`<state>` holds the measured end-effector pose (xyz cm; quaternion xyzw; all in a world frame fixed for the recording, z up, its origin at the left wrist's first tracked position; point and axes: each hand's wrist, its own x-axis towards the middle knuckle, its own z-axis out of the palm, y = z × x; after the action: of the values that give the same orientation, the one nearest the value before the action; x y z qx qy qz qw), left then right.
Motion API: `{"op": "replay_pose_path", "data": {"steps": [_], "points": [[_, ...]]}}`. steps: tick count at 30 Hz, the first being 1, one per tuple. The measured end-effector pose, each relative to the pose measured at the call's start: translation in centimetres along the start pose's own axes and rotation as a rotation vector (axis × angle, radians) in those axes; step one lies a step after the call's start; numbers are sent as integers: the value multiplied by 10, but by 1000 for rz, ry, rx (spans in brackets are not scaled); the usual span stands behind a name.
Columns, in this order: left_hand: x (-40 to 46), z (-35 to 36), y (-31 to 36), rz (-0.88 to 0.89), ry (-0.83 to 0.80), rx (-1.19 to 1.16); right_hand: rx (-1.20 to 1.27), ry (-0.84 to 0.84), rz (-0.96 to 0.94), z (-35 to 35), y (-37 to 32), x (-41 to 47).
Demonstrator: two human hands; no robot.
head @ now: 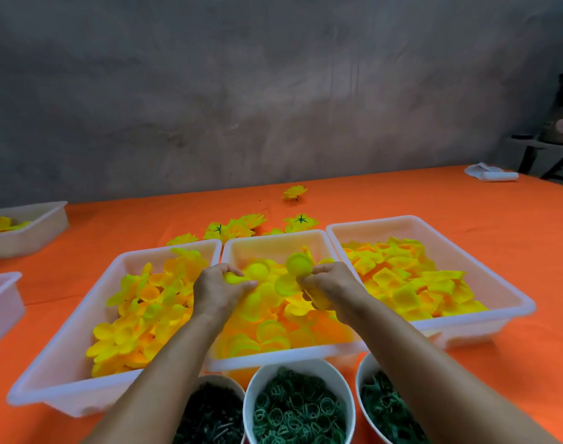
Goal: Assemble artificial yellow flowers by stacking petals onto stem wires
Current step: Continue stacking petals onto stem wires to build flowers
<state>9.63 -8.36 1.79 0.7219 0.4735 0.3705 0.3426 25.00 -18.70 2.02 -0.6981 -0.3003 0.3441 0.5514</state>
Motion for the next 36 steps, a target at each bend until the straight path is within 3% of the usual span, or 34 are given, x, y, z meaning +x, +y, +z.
{"op": "replay_pose_path", "data": {"steps": [4, 10, 13, 19, 22, 25, 29, 32, 36], "points": [[0, 2, 1, -26, 70, -7, 43, -18, 25, 5, -1, -2], [2, 5, 3, -113, -77, -47, 118, -16, 21, 7, -1, -5], [-1, 3, 6, -9, -138, -37, 148, 7, 15, 5, -1, -7], [-7, 0, 17, 127, -85, 128, 249, -30, -32, 1, -2, -12], [-7, -2, 22, 132, -93, -49, 231, -89, -90, 2, -6, -13], [-11, -4, 29, 67, -244, -372, 238, -151, -113, 8, -12, -14], [-14, -6, 29, -73, -313, -529, 277, -65, -57, 14, -11, -12], [-13, -8, 30, -164, -334, -556, 257, 18, -63, 15, -5, -12], [-16, -3, 30, -112, -277, -351, 238, 89, -94, 14, -2, -14]]}}
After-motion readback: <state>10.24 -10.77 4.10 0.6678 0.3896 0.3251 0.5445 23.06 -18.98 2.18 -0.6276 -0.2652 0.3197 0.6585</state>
